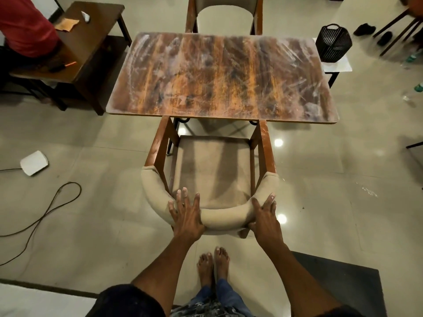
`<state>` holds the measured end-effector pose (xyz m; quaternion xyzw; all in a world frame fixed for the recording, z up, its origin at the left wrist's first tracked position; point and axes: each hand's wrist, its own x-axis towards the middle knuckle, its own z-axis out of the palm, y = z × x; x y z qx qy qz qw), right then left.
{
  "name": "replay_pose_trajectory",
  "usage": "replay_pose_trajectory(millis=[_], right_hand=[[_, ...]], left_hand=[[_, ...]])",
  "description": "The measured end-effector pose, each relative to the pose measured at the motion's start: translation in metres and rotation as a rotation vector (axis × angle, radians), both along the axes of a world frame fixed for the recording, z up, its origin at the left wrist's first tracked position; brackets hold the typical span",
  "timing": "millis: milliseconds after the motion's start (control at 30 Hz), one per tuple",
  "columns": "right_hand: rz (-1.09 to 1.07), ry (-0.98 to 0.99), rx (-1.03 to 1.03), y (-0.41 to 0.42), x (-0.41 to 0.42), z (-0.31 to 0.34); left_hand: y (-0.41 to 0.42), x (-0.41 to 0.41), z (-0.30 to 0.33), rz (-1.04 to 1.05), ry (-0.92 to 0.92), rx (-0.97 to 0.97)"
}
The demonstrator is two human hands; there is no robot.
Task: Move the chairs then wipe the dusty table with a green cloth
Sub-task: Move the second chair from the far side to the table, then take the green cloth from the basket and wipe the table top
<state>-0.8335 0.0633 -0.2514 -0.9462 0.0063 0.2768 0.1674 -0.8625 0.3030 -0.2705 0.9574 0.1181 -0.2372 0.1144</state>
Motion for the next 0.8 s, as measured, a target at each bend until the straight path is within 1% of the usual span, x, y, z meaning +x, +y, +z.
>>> replay_pose_trajectory(millis=[67, 133, 200, 267, 333, 400, 567, 700, 733, 800], right_hand=[[0.053, 0.044, 0.017, -0.010, 0.002, 0.014], [0.114, 0.057, 0.083, -0.025, 0.010, 0.034], [0.132, -0.003, 0.096, -0.049, 0.025, 0.054], [0.131, -0.094, 0.063, -0.074, 0.053, 0.069], [0.107, -0.204, -0.011, -0.087, 0.090, 0.094], [0.111, -0.345, -0.075, -0.095, 0.129, 0.134], [0.171, -0.670, -0.132, -0.113, 0.206, 0.242], [0.111, -0.782, -0.197, -0.132, 0.234, 0.303], [0.105, -0.789, -0.221, -0.138, 0.240, 0.312], [0.088, -0.820, -0.208, -0.154, 0.247, 0.323]], left_hand=[[0.007, 0.002, 0.007, -0.071, 0.061, -0.055], [0.019, 0.013, 0.016, -0.175, 0.135, -0.121], [0.028, 0.034, 0.032, -0.242, 0.195, -0.170], [0.032, 0.061, 0.054, -0.264, 0.178, -0.177], [0.032, 0.095, 0.081, -0.261, 0.046, -0.137], [0.032, 0.135, 0.116, -0.269, -0.110, -0.094], [0.011, 0.219, 0.218, -0.301, -0.366, -0.095], [-0.021, 0.264, 0.267, -0.329, -0.462, -0.077], [-0.030, 0.270, 0.277, -0.345, -0.480, -0.063], [-0.050, 0.275, 0.294, -0.378, -0.523, -0.029]])
